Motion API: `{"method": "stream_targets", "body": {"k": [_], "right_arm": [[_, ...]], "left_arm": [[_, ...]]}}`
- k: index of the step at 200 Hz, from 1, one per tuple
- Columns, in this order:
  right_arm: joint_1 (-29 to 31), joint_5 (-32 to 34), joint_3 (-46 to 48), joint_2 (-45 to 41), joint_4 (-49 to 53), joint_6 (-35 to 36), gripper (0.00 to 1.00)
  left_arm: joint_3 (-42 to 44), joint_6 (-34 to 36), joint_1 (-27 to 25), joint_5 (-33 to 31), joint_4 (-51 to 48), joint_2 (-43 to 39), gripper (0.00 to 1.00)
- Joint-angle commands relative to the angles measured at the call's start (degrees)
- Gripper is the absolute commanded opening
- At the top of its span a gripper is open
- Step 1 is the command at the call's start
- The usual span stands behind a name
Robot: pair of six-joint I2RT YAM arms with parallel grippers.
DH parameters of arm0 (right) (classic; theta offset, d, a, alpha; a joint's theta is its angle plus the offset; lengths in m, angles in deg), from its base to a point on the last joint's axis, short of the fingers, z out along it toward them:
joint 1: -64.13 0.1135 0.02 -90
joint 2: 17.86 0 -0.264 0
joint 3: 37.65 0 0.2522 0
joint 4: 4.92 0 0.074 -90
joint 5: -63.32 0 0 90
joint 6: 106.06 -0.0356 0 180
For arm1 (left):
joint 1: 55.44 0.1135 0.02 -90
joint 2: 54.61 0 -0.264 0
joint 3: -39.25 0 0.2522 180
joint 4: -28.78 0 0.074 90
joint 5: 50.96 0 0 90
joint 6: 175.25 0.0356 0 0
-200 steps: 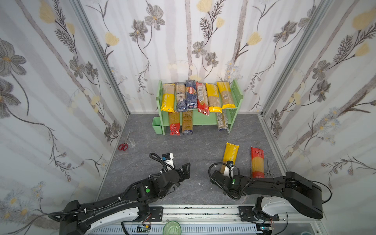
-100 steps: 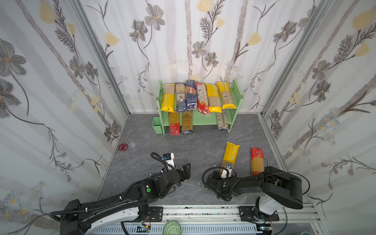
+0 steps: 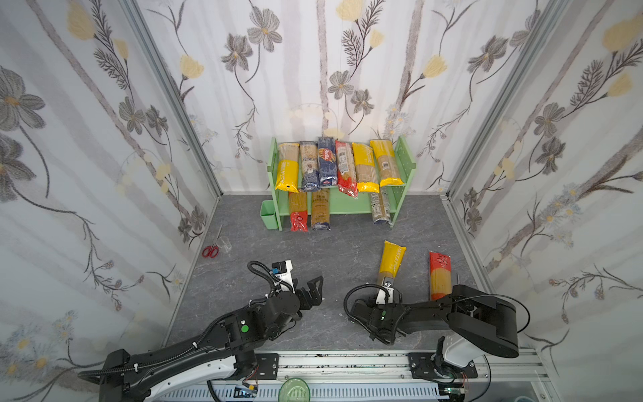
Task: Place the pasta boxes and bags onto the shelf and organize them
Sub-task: 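Lift and carry the Pastatime pack upright with the right gripper to the lower shelf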
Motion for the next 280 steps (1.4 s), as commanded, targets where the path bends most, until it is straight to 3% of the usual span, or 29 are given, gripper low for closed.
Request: {"method": "stream_targets", "body": {"k": [1, 41, 85, 169, 227, 280], "right_arm": [[2.41, -12.12, -2.76, -0.71, 0.85, 4.95, 0.21], [4.78, -10.43, -5.71, -4.06, 1.19, 11.18, 0.19], [4.90, -10.20, -2.06, -15.01, -4.94, 17.01, 0.19], [2.36, -7.80, -2.00, -28.33, -5.43, 26.39, 0.16], [-1.96, -8.14, -4.22, -32.23, -7.05, 33.20, 0.16], [-6.25, -8.77, -9.21, -30.23, -10.43, 40.89, 0.16]], "left_arm": [[0.35, 0.40, 0.10, -2.41, -0.39, -0.72, 1.00], [0.64, 0.36, 0.67, -2.88, -1.04, -1.52, 1.00], [0.77, 0.50, 2.03, -3.05, -1.57, -2.22, 1.00], [0.69, 0.71, 4.36, -3.19, -1.80, -2.22, 1.00], [-0.02, 2.10, 5.70, -2.95, -1.84, -1.97, 1.00], [-0.85, 3.14, 6.89, -2.79, -1.84, -1.81, 1.00]]}}
